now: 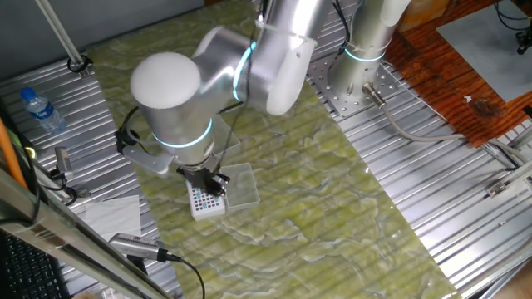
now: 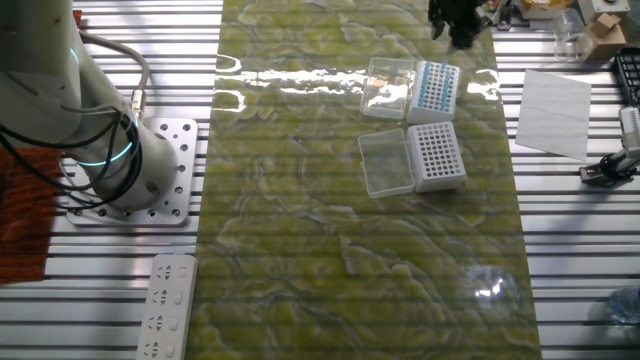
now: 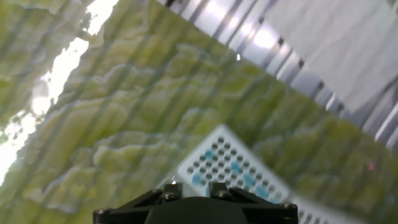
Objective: Transfer all medium pipette tips from one holder to another
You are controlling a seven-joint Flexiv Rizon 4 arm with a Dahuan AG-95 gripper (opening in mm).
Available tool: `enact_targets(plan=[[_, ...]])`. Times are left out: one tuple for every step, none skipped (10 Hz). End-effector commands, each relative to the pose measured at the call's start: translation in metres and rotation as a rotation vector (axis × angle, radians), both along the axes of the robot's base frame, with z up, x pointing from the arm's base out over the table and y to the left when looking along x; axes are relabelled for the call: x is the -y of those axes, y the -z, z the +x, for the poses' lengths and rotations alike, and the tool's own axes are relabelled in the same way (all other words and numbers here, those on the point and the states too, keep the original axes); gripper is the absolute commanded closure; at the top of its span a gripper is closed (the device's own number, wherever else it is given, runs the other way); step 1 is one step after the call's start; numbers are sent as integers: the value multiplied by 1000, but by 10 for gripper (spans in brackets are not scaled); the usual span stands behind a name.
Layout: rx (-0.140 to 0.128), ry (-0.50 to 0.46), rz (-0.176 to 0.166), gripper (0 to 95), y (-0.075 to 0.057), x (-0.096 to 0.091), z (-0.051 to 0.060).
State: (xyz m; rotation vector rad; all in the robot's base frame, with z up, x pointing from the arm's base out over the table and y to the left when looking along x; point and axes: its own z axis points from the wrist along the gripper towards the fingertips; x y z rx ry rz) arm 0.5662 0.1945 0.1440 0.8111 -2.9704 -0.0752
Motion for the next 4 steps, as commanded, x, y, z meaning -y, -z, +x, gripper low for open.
enact_targets(plan=[[-46, 102, 0, 950, -20, 8, -38], [-43, 100, 7, 950, -21, 12, -40], [-39, 107, 10, 950, -21, 14, -42], [-38, 109, 15, 950, -20, 17, -44]])
